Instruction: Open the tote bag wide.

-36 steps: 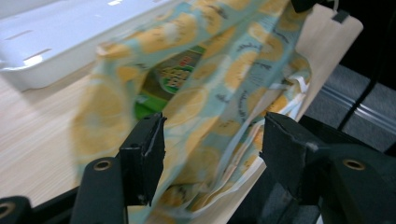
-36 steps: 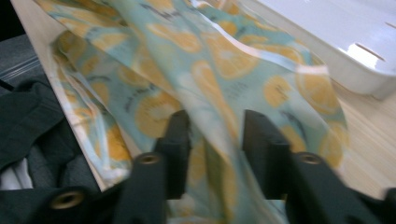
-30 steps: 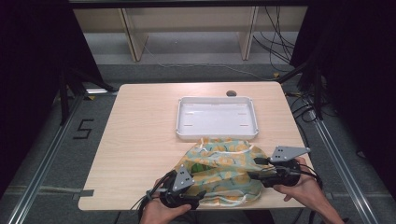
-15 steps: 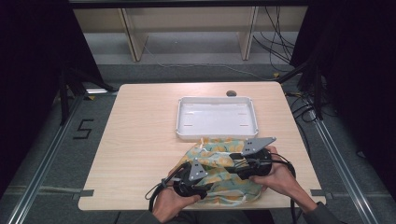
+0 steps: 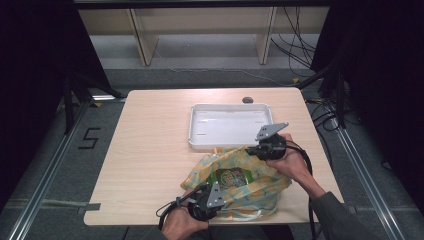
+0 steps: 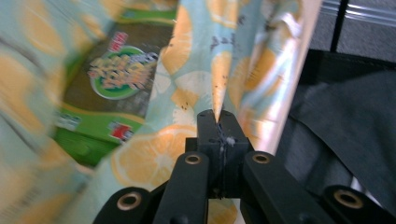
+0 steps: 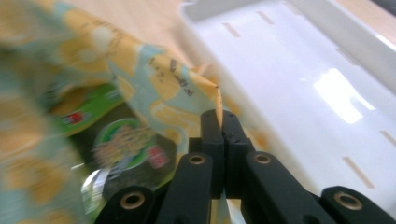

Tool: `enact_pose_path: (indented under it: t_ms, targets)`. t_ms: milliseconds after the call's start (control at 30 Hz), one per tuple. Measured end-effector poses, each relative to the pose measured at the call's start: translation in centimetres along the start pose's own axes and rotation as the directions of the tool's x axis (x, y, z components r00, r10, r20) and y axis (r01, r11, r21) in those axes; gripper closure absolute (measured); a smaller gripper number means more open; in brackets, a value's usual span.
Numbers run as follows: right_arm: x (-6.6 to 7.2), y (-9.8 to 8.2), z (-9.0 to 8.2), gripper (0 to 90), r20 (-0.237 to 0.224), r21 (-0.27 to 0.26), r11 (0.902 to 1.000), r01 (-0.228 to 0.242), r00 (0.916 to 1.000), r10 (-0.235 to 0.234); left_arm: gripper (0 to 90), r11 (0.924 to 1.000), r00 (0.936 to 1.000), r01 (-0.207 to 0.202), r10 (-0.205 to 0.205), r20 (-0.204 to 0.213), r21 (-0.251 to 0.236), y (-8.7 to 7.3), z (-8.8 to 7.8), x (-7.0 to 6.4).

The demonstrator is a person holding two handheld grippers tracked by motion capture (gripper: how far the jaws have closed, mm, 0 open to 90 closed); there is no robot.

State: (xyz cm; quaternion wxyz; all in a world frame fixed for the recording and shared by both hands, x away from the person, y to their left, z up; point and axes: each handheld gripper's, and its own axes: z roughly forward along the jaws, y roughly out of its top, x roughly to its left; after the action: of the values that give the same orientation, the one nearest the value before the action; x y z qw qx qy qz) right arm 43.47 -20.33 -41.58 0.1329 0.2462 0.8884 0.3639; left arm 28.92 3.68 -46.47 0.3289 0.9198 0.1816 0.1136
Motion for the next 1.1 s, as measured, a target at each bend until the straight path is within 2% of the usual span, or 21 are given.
enact_pose_path:
  t_ms: [33,133,167,333,433,533,567,600,633,667,700,733,767,833,867,900,967,1000,1033,1067,1100]
  targets:
    - [-1.3,0.4,0.4,90.0,0.026,0.006,0.9998,-0.016,0.9995,0.016,89.3,0.9998,0.9999,-0.005,0.005,0.015,0.021,-0.3,-0.1,-0.4]
    - [-2.5,0.7,0.7,90.0,0.049,0.005,0.9999,-0.017,0.9986,0.016,89.3,0.9994,0.9996,-0.016,0.015,0.024,0.032,-0.6,-0.2,-0.7]
    - [-3.2,1.0,0.9,90.0,0.063,0.015,0.9988,-0.046,0.997,0.045,89.3,0.9991,0.9994,-0.014,0.013,0.033,0.039,-1.0,-0.4,-1.0]
    - [-4.8,1.3,1.9,90.0,0.113,0.018,0.9967,-0.079,0.9906,0.076,89.3,0.9989,0.9989,-0.012,0.01,0.046,0.046,-1.7,-0.7,-1.4]
    - [-5.3,1.4,2.1,90.0,0.121,0.024,0.9955,-0.092,0.9888,0.088,89.3,0.9987,0.9986,-0.013,0.011,0.051,0.049,-1.8,-0.7,-1.6]
    - [-5.9,1.5,2.2,90.0,0.112,0.017,0.9951,-0.098,0.9891,0.095,80.5,0.9993,0.9984,-0.005,0.003,0.056,0.038,-1.5,-1.0,-1.3]
    - [-5.6,1.6,1.9,89.9,0.104,0.016,0.9941,-0.108,0.989,0.105,74.6,0.9996,0.9978,0.027,-0.027,0.061,0.008,-0.9,-1.6,-1.0]
    - [-5.4,1.7,1.7,86.5,0.099,0.004,0.9937,-0.112,0.9889,0.111,64.8,0.9996,0.9978,0.027,-0.027,0.061,0.008,-0.9,-1.6,-1.0]
    - [-5.2,1.7,1.5,82.8,0.086,-0.002,0.9931,-0.117,0.9894,0.117,59.5,0.9959,0.9964,0.074,-0.071,0.046,-0.052,-0.1,-2.3,-0.5]
    - [-4.8,1.8,1.2,79.5,0.085,-0.019,0.9938,-0.11,0.9902,0.111,56.4,0.9959,0.9964,0.074,-0.071,0.046,-0.052,-0.1,-2.3,-0.5]
    - [-4.4,1.9,0.9,75.2,0.085,-0.039,0.9943,-0.099,0.9912,0.102,50.9,0.9913,0.9958,0.092,-0.092,0.003,-0.094,0.8,-3.4,0.1]
    - [-4.4,1.9,0.9,75.2,0.085,-0.039,0.9943,-0.099,0.9912,0.102,44.9,0.9913,0.9958,0.092,-0.092,0.003,-0.094,0.8,-3.4,0.1]
    - [-3.5,2.0,-0.1,65.0,0.056,-0.054,0.994,-0.095,0.9936,0.098,41.6,0.9917,0.9957,0.08,-0.084,-0.038,-0.101,1.2,-4.0,0.5]
    - [-3.0,2.1,-0.8,64.0,0.051,-0.047,0.994,-0.099,0.9935,0.101,41.3,0.9863,0.9918,0.105,-0.113,-0.059,-0.128,1.8,-4.9,1.3]
    - [-2.4,2.1,-1.2,61.6,0.045,-0.073,0.9943,-0.078,0.9956,0.082,40.8,0.9847,0.9897,0.107,-0.119,-0.08,-0.137,2.1,-5.2,1.8]
    - [-1.3,2.0,-2.2,59.2,-0.001,-0.083,0.9947,-0.06,0.9982,0.061,39.4,0.9864,0.9846,0.108,-0.124,-0.123,-0.124,2.5,-5.6,2.9]
    - [-0.6,1.8,-2.5,58.0,-0.012,-0.094,0.9939,-0.059,0.9982,0.058,39.4,0.9859,0.9817,0.113,-0.13,-0.139,-0.123,2.7,-5.7,3.4]
    - [0.4,1.4,-3.2,55.8,-0.04,-0.088,0.9944,-0.059,0.9977,0.055,36.7,0.9874,0.978,0.107,-0.126,-0.167,-0.116,2.9,-5.7,3.9]
    - [0.8,1.1,-3.5,54.6,-0.047,-0.093,0.9944,-0.051,0.9978,0.047,35.0,0.9823,0.9648,0.141,-0.164,-0.205,-0.123,3.2,-5.2,4.8]
    - [1.1,0.9,-3.7,54.0,-0.049,-0.099,0.9943,-0.039,0.9982,0.034,34.9,0.9823,0.9648,0.141,-0.164,-0.205,-0.123,3.2,-5.2,4.8]
    - [1.4,0.6,-3.9,53.9,-0.067,-0.103,0.9941,-0.032,0.9974,0.025,34.5,0.9805,0.96,0.155,-0.178,-0.216,-0.121,3.6,-4.5,5.7]
